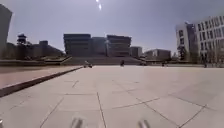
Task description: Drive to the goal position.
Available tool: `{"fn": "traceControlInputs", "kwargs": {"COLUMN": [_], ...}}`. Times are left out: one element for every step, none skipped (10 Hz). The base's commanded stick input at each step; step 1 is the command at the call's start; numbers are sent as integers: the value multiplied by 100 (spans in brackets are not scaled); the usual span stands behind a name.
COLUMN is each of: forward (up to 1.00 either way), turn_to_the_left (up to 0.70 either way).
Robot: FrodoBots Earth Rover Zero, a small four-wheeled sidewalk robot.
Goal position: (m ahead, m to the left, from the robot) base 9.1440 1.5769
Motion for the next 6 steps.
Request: {"fn": "traceControlInputs", "kwargs": {"forward": [100, 100, 100, 100, 100, 100], "turn_to_the_left": [0, 0, 0, 0, 0, 0]}}
